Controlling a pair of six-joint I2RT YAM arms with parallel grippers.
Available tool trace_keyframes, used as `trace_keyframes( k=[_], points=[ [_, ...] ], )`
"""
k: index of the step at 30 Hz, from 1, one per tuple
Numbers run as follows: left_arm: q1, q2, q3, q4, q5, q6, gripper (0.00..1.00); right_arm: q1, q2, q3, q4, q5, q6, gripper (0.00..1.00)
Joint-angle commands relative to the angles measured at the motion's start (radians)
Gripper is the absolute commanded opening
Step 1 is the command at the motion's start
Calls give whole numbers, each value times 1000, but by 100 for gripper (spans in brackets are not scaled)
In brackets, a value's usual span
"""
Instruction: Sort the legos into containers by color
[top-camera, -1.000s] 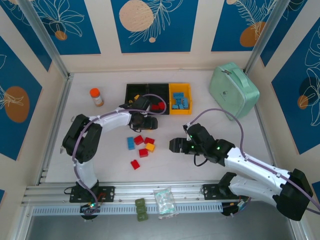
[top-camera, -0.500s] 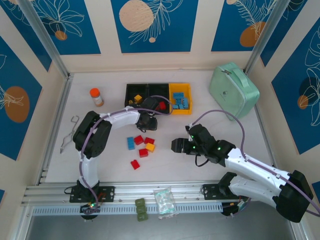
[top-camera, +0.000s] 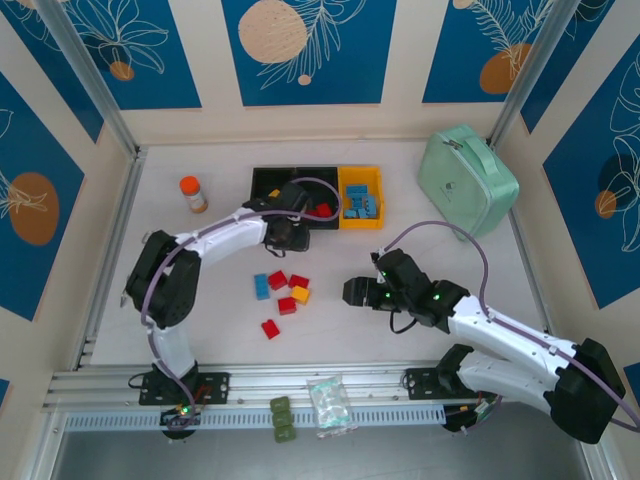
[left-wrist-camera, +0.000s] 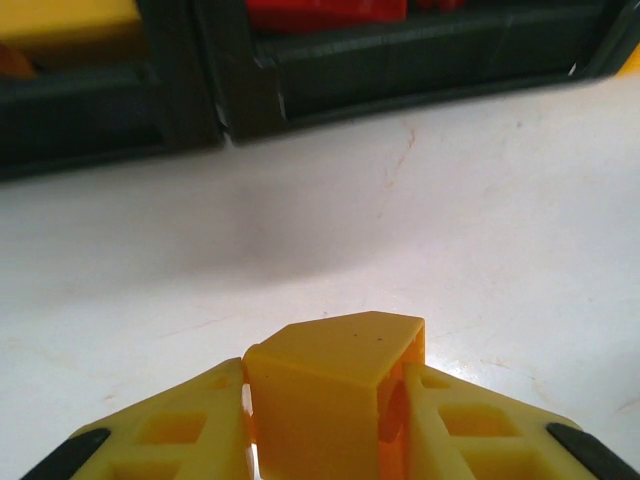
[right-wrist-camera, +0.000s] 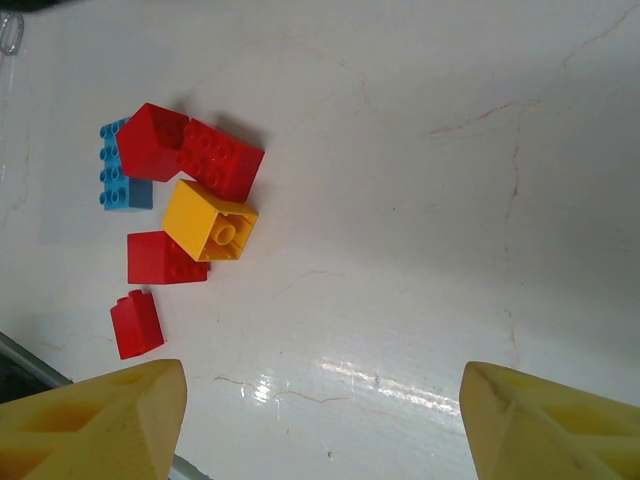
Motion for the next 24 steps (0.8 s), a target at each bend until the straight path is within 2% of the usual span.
trace_keyframes(
  k=[1, 7, 11, 18, 24],
  points=[
    [44, -58, 39, -45, -15, 43, 34, 2, 19, 7, 29, -18, 15, 73],
    [150, -78, 92, -69, -28, 83, 34, 7, 55, 24, 40, -20, 9, 73],
    [215, -39, 171, -82, -32, 108, 34, 9, 70, 27, 49, -21, 13, 73],
    [258, 143, 402, -153, -71, 163, 34, 9, 81, 29, 45, -14, 17, 72],
    [270, 292, 561, -176, -56, 167, 34, 6, 94, 35, 34, -7, 17, 72]
  ],
)
